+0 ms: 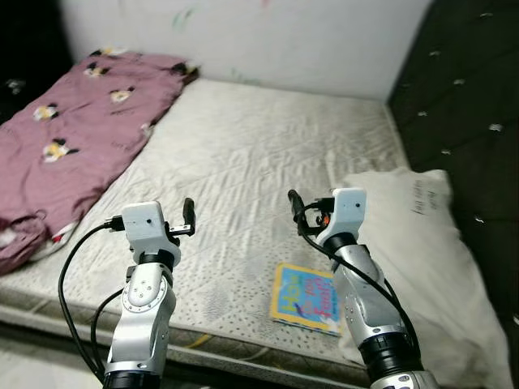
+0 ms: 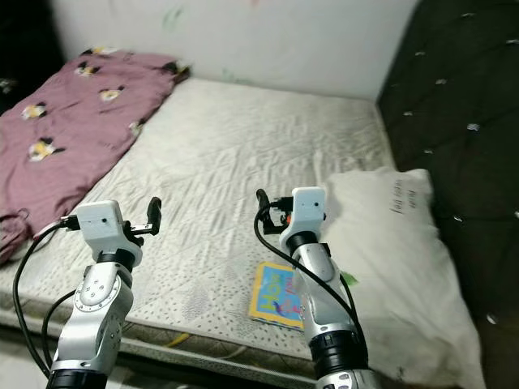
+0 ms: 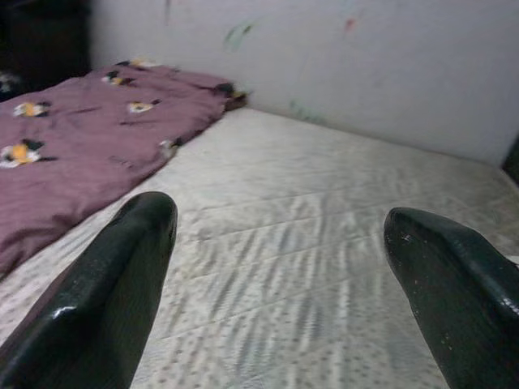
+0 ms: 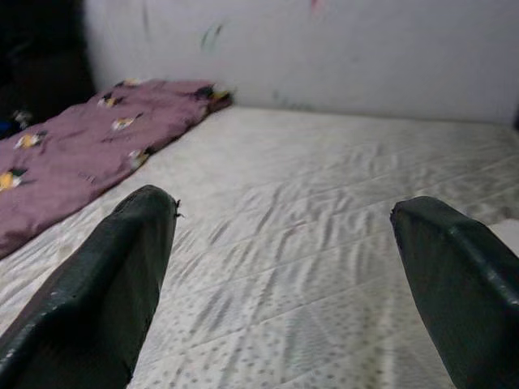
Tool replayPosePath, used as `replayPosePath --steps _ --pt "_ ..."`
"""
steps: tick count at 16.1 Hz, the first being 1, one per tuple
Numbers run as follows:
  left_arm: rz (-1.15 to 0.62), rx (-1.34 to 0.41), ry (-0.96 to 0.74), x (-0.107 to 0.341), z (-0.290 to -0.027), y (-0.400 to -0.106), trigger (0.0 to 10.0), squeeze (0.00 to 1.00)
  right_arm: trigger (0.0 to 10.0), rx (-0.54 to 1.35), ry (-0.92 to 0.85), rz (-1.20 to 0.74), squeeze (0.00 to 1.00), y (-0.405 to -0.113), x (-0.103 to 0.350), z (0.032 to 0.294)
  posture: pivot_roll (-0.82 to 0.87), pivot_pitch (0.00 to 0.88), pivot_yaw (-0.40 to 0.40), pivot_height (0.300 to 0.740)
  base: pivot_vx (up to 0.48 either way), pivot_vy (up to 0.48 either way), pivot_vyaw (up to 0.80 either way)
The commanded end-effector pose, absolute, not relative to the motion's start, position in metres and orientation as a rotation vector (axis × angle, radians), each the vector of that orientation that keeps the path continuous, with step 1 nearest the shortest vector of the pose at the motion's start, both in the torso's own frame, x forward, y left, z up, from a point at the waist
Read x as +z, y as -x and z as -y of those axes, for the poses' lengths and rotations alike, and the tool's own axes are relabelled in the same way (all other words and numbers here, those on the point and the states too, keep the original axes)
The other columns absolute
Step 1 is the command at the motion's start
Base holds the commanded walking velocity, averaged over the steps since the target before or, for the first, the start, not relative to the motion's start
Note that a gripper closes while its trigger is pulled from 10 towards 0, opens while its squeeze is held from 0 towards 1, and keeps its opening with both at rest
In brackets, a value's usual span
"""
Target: Clean up the room
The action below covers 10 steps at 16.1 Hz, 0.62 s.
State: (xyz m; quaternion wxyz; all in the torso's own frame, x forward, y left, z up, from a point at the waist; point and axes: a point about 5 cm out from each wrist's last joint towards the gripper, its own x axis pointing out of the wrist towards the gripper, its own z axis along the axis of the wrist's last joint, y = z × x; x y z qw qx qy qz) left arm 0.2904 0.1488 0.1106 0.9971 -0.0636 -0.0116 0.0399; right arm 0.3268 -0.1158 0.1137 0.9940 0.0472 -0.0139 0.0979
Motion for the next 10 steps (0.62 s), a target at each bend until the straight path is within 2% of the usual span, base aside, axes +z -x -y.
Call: replayPosePath --steps 1,10 --pt "0.012 0.063 0.129 0.1098 -0.1439 -0.2913 10.0 0.0 10.0 0.182 -0.101 0.023 0.0 -0.3258 0.1129 0.1214 0.03 0.022 0.003 0.74 0.0 0.48 0.0" --pt "0.02 0.066 0.15 0.1103 -0.1428 -0.2927 10.0 0.0 10.0 0.194 -0.093 0.006 0.0 -0.3263 0.1104 0.1214 0.02 0.017 0.0 0.74 0.0 0.48 0.0"
